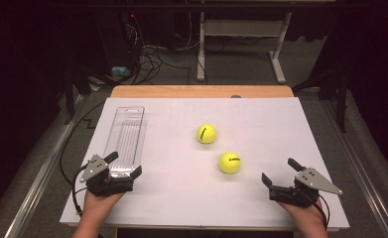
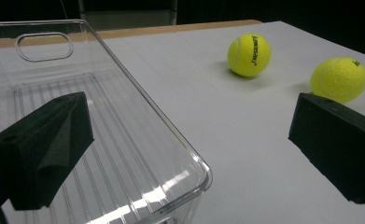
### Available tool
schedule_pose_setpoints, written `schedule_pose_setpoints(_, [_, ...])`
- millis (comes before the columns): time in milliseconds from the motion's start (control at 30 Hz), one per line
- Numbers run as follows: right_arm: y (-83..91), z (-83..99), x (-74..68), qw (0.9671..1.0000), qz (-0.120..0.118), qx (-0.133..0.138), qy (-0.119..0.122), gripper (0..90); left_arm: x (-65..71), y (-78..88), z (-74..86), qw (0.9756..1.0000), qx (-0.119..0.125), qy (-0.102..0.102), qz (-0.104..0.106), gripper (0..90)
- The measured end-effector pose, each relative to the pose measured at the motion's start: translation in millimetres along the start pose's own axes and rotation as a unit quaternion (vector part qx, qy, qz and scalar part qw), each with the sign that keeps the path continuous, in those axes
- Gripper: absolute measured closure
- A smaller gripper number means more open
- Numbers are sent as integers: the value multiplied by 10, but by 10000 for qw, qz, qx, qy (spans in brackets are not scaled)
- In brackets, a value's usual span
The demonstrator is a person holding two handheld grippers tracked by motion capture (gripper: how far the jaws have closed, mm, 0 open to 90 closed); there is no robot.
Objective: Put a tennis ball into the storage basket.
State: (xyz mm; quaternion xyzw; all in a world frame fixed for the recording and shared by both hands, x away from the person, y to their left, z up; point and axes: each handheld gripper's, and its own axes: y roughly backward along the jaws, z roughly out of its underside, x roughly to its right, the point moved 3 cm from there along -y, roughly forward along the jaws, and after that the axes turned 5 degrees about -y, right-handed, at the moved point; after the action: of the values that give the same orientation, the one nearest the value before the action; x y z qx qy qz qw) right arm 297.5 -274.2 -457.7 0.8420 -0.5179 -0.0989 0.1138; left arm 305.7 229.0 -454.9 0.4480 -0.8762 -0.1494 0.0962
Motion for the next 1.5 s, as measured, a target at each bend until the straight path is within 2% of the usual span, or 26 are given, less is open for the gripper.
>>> schedule_pose_setpoints(433, [-21, 32, 29, 9999, -3, -82, -68, 0, 22, 14, -31, 10000, 51, 14, 32, 5])
schedule_pose_setpoints(567, [-25, 34, 30, 9999, -22, -79, -76, 0, 59, 7, -60, 9999, 54, -10, 99, 4])
schedule_pose_setpoints(800, [-37, 40, 19, 9999, -56, -105, -63, 0, 175, -30, -115, 9996, 6, -148, 245, 0])
schedule_pose_setpoints(1000, [-44, 46, 14, 9999, -76, -121, -59, 0, 293, -67, -170, 9990, 62, -119, 421, 0])
schedule_pose_setpoints(1167, [-48, 53, 8, 9999, -101, -129, -47, 0, 416, -132, -204, 9980, 15, -209, 589, 0])
schedule_pose_setpoints(1500, [-58, 61, -13, 9998, -129, -156, -22, 0, 555, -242, -242, 9966, -28, -265, 785, 5])
